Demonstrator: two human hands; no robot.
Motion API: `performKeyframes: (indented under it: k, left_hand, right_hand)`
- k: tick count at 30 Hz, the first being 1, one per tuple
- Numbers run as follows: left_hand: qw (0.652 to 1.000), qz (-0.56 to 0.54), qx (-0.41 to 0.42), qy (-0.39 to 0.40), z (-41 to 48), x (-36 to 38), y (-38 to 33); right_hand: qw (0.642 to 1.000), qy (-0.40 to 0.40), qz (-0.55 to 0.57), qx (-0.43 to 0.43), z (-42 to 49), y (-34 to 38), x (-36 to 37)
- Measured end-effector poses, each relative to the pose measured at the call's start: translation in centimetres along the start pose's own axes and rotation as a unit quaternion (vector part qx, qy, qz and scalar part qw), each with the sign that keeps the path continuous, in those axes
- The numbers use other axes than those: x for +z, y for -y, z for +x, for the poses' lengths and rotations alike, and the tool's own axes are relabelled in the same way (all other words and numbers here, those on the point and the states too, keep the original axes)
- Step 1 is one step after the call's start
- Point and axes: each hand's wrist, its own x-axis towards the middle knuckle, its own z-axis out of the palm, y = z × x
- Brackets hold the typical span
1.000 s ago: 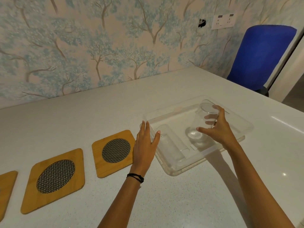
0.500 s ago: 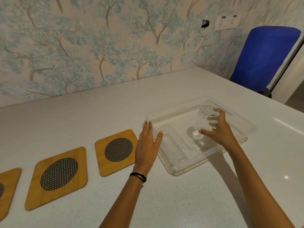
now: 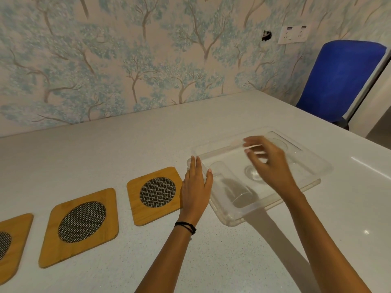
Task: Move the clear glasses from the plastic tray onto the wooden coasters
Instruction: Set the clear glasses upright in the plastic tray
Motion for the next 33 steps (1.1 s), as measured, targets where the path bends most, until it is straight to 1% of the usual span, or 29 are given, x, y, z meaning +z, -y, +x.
performKeyframes:
  k: [2, 4, 6, 11, 16, 23, 25, 28, 33]
  left_hand:
    - [1.000, 0.007, -0.001, 0.001, 0.0, -0.1, -0.1]
    - [1.000, 0.016, -0.003, -0.001, 0.0, -0.1, -0.3]
    - [1.000, 0.021, -0.005, 0.000, 0.0, -0.2, -0.4]
    - [1.000, 0.024, -0.002, 0.003, -0.1, -0.5, -0.8]
    - [0.999, 0.032, 0.000, 0.007, -0.3, -0.7, -0.9]
    - [0.999, 0.029, -0.014, 0.011, -0.3, -0.6, -0.9]
    - [1.000, 0.025, -0.014, 0.012, -0.2, -0.6, -0.8]
    - [1.000, 0.022, -0.014, 0.012, -0.3, -0.5, -0.8]
    - [1.000, 0.012, -0.009, 0.008, -0.2, -0.6, -0.9]
  right_hand:
    - [0.992, 0.107, -0.031, 0.056, 0.5, -0.1, 1.6]
    - [0.970, 0.205, -0.089, 0.100, 1.0, -0.8, 3.1]
    - [0.949, 0.257, -0.117, 0.140, 1.4, -1.3, 4.3]
    - [0.925, 0.286, -0.143, 0.206, 2.7, -1.5, 5.6]
    - [0.880, 0.345, -0.190, 0.264, 4.0, -1.2, 6.2]
    - [0.828, 0.390, -0.284, 0.287, 5.1, 0.4, 7.4]
    - [0.828, 0.386, -0.283, 0.293, 5.1, 0.5, 7.6]
    - [0.842, 0.360, -0.280, 0.286, 4.7, 0.4, 7.4]
    - [0.893, 0.272, -0.247, 0.260, 3.9, -0.3, 6.3]
